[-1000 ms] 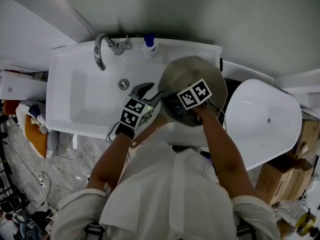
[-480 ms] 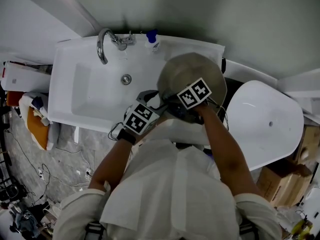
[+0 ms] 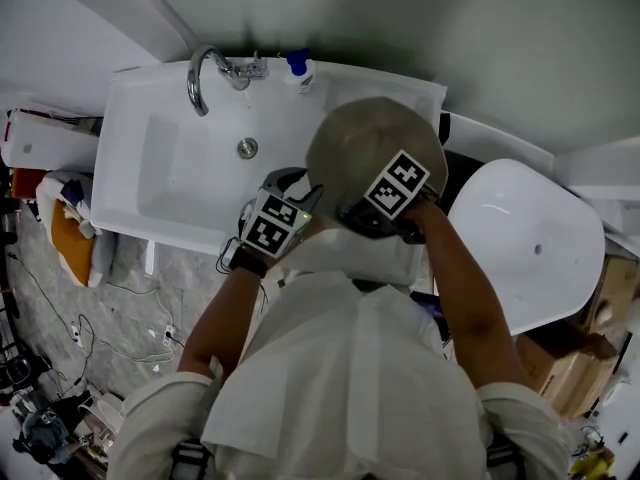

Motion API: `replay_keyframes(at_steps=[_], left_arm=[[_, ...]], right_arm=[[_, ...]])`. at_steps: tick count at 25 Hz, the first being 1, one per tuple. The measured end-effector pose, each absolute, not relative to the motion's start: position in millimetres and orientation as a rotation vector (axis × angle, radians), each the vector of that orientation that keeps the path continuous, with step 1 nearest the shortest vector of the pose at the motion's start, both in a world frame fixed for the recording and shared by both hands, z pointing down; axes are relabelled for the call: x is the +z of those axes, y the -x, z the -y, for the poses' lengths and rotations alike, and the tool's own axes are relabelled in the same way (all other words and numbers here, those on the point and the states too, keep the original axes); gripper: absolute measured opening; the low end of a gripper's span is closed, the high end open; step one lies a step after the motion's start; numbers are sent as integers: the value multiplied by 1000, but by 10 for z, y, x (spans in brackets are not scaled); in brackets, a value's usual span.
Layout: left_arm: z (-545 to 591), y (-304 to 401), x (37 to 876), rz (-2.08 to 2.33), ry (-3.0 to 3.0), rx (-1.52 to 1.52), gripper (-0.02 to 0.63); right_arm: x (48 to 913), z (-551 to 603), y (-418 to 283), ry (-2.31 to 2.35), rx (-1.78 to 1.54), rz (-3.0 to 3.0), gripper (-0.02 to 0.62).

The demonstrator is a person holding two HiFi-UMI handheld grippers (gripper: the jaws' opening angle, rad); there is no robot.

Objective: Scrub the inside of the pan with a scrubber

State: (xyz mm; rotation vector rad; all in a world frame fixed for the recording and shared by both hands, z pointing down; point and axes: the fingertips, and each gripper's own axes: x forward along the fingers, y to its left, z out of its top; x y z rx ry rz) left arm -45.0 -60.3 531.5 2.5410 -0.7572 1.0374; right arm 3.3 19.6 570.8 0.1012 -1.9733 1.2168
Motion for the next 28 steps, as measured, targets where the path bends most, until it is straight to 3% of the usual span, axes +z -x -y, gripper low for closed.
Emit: replay_keyframes(at_steps=[5,8,16,21,28], left_arm=[[462,441,5215,638,-2482,1028,296],[180,438,5244,456,-2484,1152,337],[-318,484,5598,255,-2349,1603,343],[-273,455,5715,305,-2306,1669,341],[-307,414,5915,279,-2200,1658,287]], right_arm=[[5703,-214,-62,-56,1184,1957,52],[5706,-223,-60,-44,1172,1957,54],[5666,-230,-31,-37,1121,1969,53],[5581,-144,127,-65,1118,2026,53],[5546,103,356,-166,1172,2106,52]])
